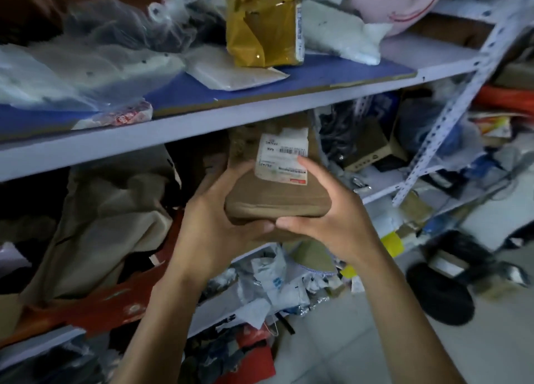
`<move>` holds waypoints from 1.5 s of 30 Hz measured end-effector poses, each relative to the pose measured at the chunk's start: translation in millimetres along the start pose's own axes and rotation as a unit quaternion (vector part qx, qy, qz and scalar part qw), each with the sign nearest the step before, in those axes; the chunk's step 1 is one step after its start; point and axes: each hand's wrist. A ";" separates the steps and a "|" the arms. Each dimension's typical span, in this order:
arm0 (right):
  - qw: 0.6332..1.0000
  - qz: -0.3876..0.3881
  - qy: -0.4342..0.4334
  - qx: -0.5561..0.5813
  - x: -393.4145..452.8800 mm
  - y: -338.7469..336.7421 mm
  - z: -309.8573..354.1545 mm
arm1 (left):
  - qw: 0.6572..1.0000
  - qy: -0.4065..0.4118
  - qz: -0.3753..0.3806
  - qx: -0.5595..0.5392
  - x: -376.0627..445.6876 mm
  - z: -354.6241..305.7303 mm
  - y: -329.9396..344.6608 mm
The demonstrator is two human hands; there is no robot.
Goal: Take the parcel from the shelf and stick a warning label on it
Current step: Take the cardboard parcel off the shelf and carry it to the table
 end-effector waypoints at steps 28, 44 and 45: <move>0.837 -0.509 0.167 -0.107 -270.1 -259.7 -122.0 | 0.821 0.159 0.425 -0.347 -88.1 -228.6 349.0; 0.676 -0.635 0.292 -0.233 -294.2 -379.8 -176.8 | 0.667 0.216 0.581 -0.413 -87.7 -342.5 536.3; 0.664 -0.645 0.296 -0.234 -300.5 -385.2 -176.6 | 0.651 0.215 0.597 -0.416 -93.2 -352.5 543.6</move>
Point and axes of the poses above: each hand's wrist, its own x-axis towards the middle knuckle, its own y-axis out of the palm, z = x × y, and after that the axes turned 6 degrees about -z, right-handed
